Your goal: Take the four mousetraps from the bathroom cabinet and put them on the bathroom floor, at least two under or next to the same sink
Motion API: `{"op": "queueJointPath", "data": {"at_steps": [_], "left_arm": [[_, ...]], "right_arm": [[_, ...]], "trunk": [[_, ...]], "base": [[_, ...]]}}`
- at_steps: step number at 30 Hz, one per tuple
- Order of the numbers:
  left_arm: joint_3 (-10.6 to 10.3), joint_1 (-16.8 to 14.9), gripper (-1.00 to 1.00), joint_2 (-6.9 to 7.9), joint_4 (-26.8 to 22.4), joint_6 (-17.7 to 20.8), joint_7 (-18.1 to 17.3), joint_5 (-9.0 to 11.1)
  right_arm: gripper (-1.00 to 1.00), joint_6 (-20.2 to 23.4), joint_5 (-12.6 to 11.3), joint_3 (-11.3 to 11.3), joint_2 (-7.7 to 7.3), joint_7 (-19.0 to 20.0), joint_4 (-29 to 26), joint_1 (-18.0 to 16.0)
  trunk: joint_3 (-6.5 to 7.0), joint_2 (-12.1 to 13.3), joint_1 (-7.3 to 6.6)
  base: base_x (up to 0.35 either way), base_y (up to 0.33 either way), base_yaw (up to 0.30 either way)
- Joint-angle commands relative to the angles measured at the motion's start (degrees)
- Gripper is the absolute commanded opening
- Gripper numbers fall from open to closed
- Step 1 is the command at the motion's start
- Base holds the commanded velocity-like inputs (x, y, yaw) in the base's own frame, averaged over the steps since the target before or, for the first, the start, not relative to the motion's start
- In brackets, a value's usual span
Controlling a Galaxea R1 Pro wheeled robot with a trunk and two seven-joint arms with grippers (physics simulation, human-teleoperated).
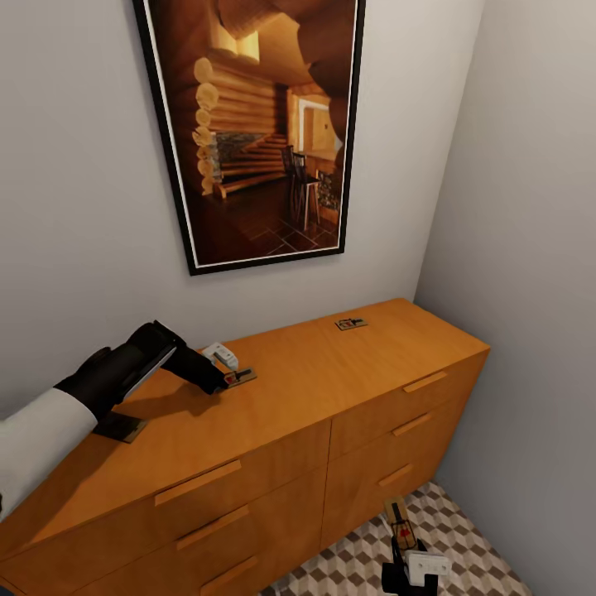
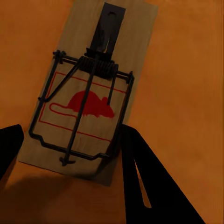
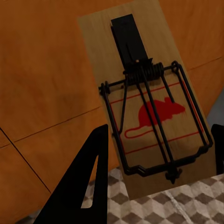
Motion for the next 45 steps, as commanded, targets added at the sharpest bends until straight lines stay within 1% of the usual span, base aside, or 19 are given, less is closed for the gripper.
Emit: {"op": "queueJointPath", "data": {"at_steps": [1, 3, 4, 6, 8, 10, 17, 39, 45], "left_arm": [[-0.34, 0.00, -1.00, -0.35, -0.10, 0.89, 0.25, 1.49], [2.51, 0.00, -1.00, -1.66, -0.06, 0.96, 0.33, 1.44], [3.31, 0.00, -1.00, -2.01, -0.08, 0.97, 0.36, 1.43], [5.86, 0.00, -1.00, -3.20, -0.11, 1.02, 0.41, 1.42], [7.03, 0.01, -1.00, -4.11, -0.16, 1.07, 0.43, 1.41], [7.54, 0.01, -1.00, -4.79, -0.19, 1.09, 0.44, 1.40], [7.68, 0.05, -1.00, -5.21, -0.75, 1.10, 0.45, 1.40], [7.50, 0.01, -1.00, -4.98, -0.44, 1.02, 0.45, 1.36], [7.52, 0.04, -1.00, -4.68, -0.56, 1.02, 0.45, 1.33]], "right_arm": [[-1.00, -0.11, -0.13, 0.49, 0.02, -0.42, 0.03, -0.04], [-1.00, -0.10, -0.13, 0.49, 0.02, -0.42, 0.01, -0.03], [-1.00, -0.10, -0.13, 0.49, 0.02, -0.42, 0.01, -0.03], [-1.00, -0.10, -0.13, 0.49, 0.02, -0.42, 0.02, -0.03], [-1.00, -0.10, -0.13, 0.49, 0.02, -0.42, 0.02, -0.01], [-1.00, -0.10, -0.13, 0.49, 0.02, -0.42, 0.02, -0.03], [-1.00, -0.10, -0.13, 0.49, 0.02, -0.42, 0.02, -0.02], [-1.00, -0.51, -0.13, 0.49, 0.01, -0.40, 0.03, -0.03], [-1.00, -0.45, -0.13, 0.49, 0.02, -0.42, 0.03, -0.01]], "trunk": [[-0.08, -0.02, 0.01], [-0.08, -0.02, 0.01], [-0.08, -0.02, 0.01], [-0.08, -0.02, 0.01], [-0.08, -0.02, 0.01], [-0.08, -0.02, 0.01], [-0.08, -0.02, 0.01], [-0.08, -0.02, 0.01], [-0.08, -0.02, 0.01]], "base": [[0.000, 0.000, 0.000], [0.000, 0.000, 0.000], [0.000, 0.000, 0.000], [0.000, 0.000, 0.000], [0.000, 0.000, 0.000], [0.000, 0.000, 0.000], [0.000, 0.000, 0.000], [0.000, 0.000, 0.000], [0.000, 0.000, 0.000]]}}
